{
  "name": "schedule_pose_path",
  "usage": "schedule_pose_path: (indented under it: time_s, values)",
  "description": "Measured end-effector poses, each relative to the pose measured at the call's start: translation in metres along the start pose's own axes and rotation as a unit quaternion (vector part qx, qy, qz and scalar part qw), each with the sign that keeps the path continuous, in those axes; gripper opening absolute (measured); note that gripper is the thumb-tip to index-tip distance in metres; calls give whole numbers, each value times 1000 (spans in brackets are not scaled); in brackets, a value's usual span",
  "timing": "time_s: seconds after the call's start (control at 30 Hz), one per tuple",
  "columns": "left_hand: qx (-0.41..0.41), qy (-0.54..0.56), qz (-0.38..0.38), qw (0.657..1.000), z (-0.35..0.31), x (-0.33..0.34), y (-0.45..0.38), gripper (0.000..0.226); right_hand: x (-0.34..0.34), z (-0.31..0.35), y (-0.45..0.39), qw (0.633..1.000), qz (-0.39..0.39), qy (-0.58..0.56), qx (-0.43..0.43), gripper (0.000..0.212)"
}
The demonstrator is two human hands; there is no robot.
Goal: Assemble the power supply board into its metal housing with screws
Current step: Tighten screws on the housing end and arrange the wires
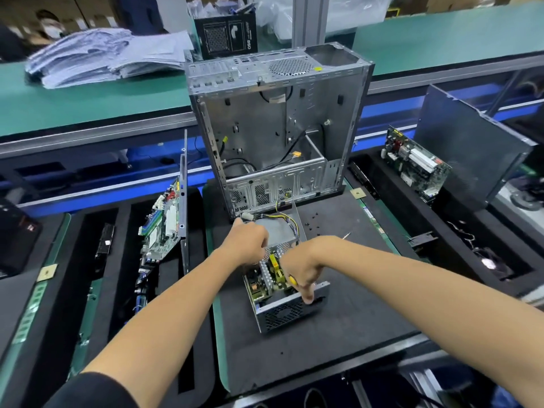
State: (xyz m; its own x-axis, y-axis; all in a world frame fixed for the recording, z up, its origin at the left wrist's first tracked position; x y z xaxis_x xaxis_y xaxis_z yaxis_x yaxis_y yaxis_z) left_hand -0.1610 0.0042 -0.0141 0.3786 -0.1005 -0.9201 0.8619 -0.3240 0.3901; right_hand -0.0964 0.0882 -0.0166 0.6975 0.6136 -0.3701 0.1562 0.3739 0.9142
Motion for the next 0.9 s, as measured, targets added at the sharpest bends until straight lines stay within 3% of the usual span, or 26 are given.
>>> schedule_pose_path:
  time_s: [0.2,0.3,0.4,0.47,0.53,0.57,0.63,0.73,0.9]
  values:
    - [24,-40,-6,999,-2,5,2,15,12,14,-23,1000,10,23,0,21]
    - [39,-19,14,999,-1,4,2,4,-12,-3,-7,996,-6,-88,-33,12]
    - [36,21,15,999,4,-2,4,24,-66,-41,32,948,-212,-232,-48,8]
    - [-12,89,-56,994,16,-17,9,28,-85,-78,54,893,-355,-277,8,12]
    - [-116,175,-139,968,41,-29,16,30,-83,-109,57,854,-407,-312,85,21]
    - [-167,221,-148,949,54,-28,18,31,-77,-119,51,848,-402,-329,106,27]
    - [-224,290,-98,925,70,-16,16,32,-66,-130,34,853,-369,-347,128,36]
    - [-247,338,-19,908,76,3,8,36,-55,-139,12,852,-344,-372,132,44]
    - [-248,381,15,891,75,23,-5,43,-52,-147,-11,860,-319,-382,111,47]
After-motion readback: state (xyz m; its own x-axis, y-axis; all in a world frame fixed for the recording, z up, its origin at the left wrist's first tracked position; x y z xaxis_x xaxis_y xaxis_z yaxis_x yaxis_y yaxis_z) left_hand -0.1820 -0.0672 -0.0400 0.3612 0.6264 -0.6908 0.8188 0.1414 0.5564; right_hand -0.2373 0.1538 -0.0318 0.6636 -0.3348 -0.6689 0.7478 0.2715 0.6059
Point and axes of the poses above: each hand's wrist, its own y-axis away from the middle knuckle, its own x-axis out of the palm, z = x × y, the point moved 8 cm from there along -y, towards the middle knuckle, and after that the axes turned 14 degrees about z, right-handed, at the moved point
